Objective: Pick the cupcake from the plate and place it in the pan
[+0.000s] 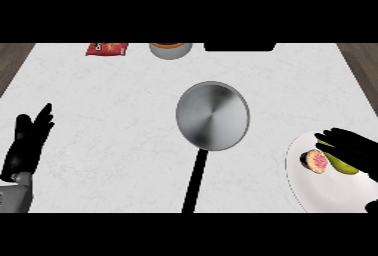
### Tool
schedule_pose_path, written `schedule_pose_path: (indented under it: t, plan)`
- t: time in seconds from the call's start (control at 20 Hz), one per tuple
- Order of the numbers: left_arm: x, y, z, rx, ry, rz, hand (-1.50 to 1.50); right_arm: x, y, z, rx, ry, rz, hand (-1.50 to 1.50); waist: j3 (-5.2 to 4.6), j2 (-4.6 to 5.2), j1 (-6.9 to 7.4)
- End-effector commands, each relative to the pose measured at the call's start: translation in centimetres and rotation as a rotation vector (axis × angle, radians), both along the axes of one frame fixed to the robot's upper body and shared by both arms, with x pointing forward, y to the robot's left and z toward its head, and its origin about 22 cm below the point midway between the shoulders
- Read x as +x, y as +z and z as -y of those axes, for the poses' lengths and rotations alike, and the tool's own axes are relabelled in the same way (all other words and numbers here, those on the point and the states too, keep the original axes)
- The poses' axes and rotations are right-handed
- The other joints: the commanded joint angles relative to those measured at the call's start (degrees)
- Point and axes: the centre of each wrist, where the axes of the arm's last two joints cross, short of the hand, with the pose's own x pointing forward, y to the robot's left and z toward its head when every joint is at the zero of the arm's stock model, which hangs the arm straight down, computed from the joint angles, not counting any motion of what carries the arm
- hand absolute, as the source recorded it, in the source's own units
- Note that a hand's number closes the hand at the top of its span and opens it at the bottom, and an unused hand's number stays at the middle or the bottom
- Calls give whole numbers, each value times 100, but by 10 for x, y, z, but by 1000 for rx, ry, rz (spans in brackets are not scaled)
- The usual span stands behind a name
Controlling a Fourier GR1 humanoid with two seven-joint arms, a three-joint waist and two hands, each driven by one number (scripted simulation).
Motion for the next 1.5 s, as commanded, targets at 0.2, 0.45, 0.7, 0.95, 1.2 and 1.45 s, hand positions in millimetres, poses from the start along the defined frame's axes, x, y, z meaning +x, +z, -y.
schedule_pose_path:
  t: [0.2,0.45,0.7,0.95,1.2,1.45]
  plan:
    - [1,6,-7,6,0,-4,0,0,-32,6,-67,-24,16,-150,-1,-5,10]
    - [3,-6,12,-12,-1,-9,0,-4,-49,-16,-52,-18,12,-150,-2,-4,-2]
    - [-3,6,1,5,-22,-2,0,-3,-62,-9,-55,-20,11,-150,-1,-5,6]
    - [4,1,6,-5,9,-2,0,24,-45,-24,-73,-10,1,-150,-2,-1,10]
    - [3,15,-4,14,-6,12,0,17,-55,1,-91,-33,-22,-150,-2,-2,1]
    - [3,-16,14,-8,-8,2,0,30,-66,-22,-127,-57,-20,-150,-3,1,-2]
